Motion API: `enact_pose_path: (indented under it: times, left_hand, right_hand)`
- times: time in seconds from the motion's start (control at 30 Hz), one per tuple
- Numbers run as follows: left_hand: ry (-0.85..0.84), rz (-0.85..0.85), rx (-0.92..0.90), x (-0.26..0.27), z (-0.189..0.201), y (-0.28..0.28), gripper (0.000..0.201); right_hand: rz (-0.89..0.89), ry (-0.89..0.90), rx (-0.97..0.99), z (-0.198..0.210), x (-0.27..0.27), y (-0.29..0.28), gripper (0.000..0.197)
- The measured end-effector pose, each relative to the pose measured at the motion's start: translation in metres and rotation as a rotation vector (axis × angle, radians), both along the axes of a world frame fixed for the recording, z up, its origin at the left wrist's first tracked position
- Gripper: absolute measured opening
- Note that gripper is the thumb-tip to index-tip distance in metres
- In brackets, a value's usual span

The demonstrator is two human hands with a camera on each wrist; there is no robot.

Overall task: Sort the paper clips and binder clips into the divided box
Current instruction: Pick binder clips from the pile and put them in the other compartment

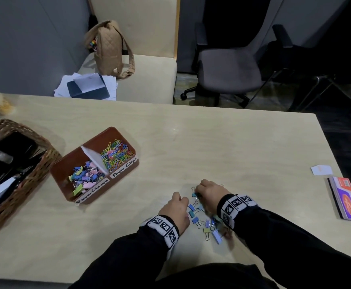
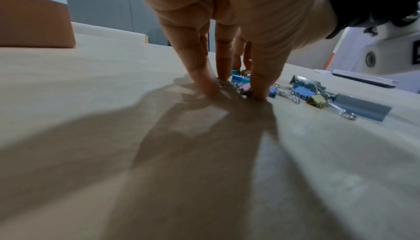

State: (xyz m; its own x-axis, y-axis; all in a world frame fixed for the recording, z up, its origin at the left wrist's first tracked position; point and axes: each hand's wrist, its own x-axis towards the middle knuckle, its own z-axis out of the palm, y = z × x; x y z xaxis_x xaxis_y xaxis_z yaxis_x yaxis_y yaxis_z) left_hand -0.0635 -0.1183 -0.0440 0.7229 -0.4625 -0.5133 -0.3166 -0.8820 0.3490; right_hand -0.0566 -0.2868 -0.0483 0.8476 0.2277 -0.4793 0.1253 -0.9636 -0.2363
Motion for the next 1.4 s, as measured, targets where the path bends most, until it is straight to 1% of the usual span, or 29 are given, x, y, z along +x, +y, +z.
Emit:
enact_pose_path:
  times: [0.07, 0.13, 0.17, 0.27, 0.33, 0.47, 0.67, 0.77, 0.93, 1.03, 1.13, 1.23, 1.3, 1.37, 1.4]
  left_hand:
    - [0.012, 0.02, 0.0, 0.003, -0.001, 0.001, 0.027]
    - [0.04, 0.037, 0.007, 0.007, -0.002, 0.003, 0.029]
    - [0.055, 0.046, 0.017, 0.009, -0.002, 0.004, 0.031]
    - [0.076, 0.055, 0.065, 0.012, -0.003, 0.006, 0.037]
    - [0.077, 0.038, 0.086, 0.015, -0.004, 0.006, 0.039]
    - [0.087, 0.023, 0.095, 0.02, -0.007, 0.008, 0.028]
    - [0.041, 0.117, -0.001, 0.021, -0.011, 0.014, 0.015]
    - [0.034, 0.149, -0.013, 0.026, -0.01, 0.017, 0.016]
    - [0.041, 0.132, 0.032, 0.035, -0.012, 0.024, 0.019]
    - [0.05, 0.092, 0.024, 0.034, -0.016, 0.028, 0.02]
    - [0.041, 0.062, 0.028, 0.033, -0.015, 0.029, 0.015]
    - [0.018, 0.08, 0.01, 0.035, -0.014, 0.03, 0.01]
    - [0.017, 0.118, -0.03, 0.037, -0.013, 0.032, 0.003]
    - [0.018, 0.144, -0.061, 0.039, -0.013, 0.033, 0.011]
    - [0.017, 0.152, -0.075, 0.04, -0.012, 0.034, 0.013]
  right_hand:
    - [-0.08, 0.018, 0.031, 0.002, 0.0, 0.002, 0.045]
    - [-0.143, 0.019, 0.064, 0.002, -0.002, 0.002, 0.049]
    - [-0.161, 0.019, 0.072, 0.002, -0.003, 0.002, 0.047]
    - [-0.169, 0.025, 0.061, 0.0, -0.007, 0.002, 0.035]
    - [-0.183, 0.043, 0.039, 0.001, -0.005, 0.004, 0.033]
    - [-0.211, 0.066, 0.046, 0.003, -0.001, 0.006, 0.037]
    - [-0.156, 0.059, 0.049, 0.003, -0.006, 0.004, 0.04]
    - [-0.176, 0.086, 0.034, 0.005, -0.003, 0.006, 0.044]
    - [-0.186, 0.143, -0.011, 0.011, 0.004, 0.007, 0.053]
    - [-0.2, 0.164, 0.004, 0.01, 0.004, 0.007, 0.048]
    - [-0.178, 0.166, 0.0, 0.008, 0.004, 0.007, 0.042]
    - [-0.1, 0.107, -0.057, 0.008, 0.006, 0.009, 0.038]
    - [-0.078, 0.099, -0.085, 0.009, 0.009, 0.01, 0.037]
    - [-0.129, 0.101, -0.04, 0.01, 0.012, 0.008, 0.033]
    - [-0.187, 0.1, 0.004, 0.012, 0.013, 0.006, 0.031]
